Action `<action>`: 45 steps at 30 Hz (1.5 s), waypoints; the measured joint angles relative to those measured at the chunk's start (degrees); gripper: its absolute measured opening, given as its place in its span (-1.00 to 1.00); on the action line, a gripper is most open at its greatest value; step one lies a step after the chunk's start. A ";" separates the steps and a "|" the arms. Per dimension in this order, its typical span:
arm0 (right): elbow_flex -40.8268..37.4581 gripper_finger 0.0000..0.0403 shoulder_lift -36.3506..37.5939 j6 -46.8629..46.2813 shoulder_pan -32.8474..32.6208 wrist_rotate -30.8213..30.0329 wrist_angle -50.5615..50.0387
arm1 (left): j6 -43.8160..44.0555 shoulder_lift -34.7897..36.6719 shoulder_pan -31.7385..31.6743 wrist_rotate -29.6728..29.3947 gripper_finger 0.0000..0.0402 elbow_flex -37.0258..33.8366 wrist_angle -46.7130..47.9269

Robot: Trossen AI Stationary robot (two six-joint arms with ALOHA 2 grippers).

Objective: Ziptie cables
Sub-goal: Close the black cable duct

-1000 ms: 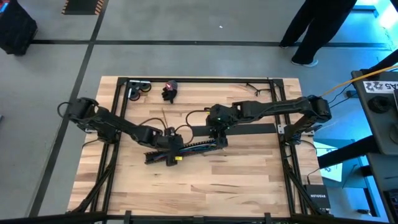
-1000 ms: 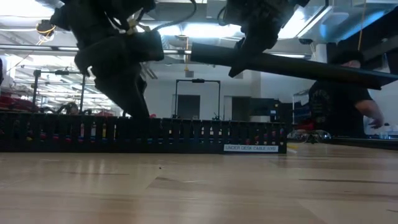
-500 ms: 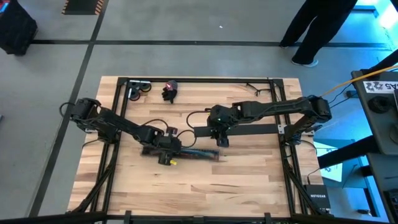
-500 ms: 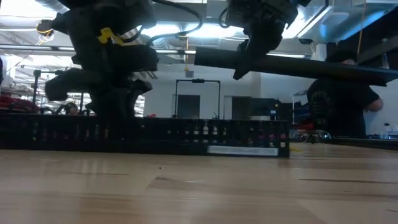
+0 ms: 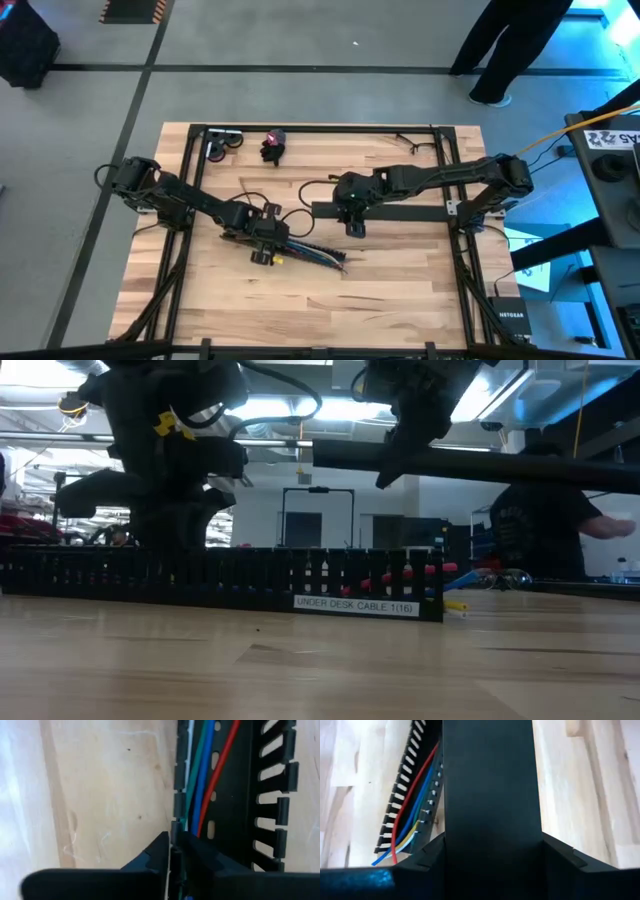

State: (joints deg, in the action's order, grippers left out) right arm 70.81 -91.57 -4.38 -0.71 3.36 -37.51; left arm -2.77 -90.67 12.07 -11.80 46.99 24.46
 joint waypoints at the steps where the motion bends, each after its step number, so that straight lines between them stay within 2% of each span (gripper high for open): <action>1: 0.01 0.09 0.00 -0.48 -0.05 -0.20 -0.45 | 0.06 0.21 -0.04 -0.08 -0.70 0.27 0.29; 5: 0.55 0.09 0.00 -6.47 -1.46 -2.34 -7.69 | 0.80 2.40 -0.19 -0.40 -0.46 2.28 0.89; 12: 0.68 0.09 0.00 -11.13 -7.63 -6.95 -8.86 | 5.13 6.85 -0.24 -0.42 -0.06 5.66 -0.35; 18: 0.68 0.09 0.23 -20.72 -13.22 -16.86 -8.88 | 6.87 7.68 -0.24 0.88 0.14 5.74 -11.87; 24: 0.74 0.09 0.37 -28.77 -18.96 -19.24 -8.64 | 8.44 2.84 0.35 5.82 0.30 5.79 -22.89; 32: 0.74 0.09 0.37 -39.90 -24.48 -20.84 -9.01 | 7.03 -5.75 1.06 10.48 0.40 5.79 -34.91; 39: 0.74 0.09 0.37 -47.50 -27.68 -23.84 -8.64 | 6.84 -11.97 1.19 10.66 0.40 5.79 -40.82; 45: 0.72 0.09 0.37 -46.43 -29.16 -26.90 -5.34 | 5.29 -12.31 1.23 10.64 0.40 5.76 -42.05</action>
State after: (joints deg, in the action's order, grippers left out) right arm 71.53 -91.20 -50.81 -29.87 -23.54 -42.86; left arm 2.53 -102.98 13.30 -1.17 52.75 -17.58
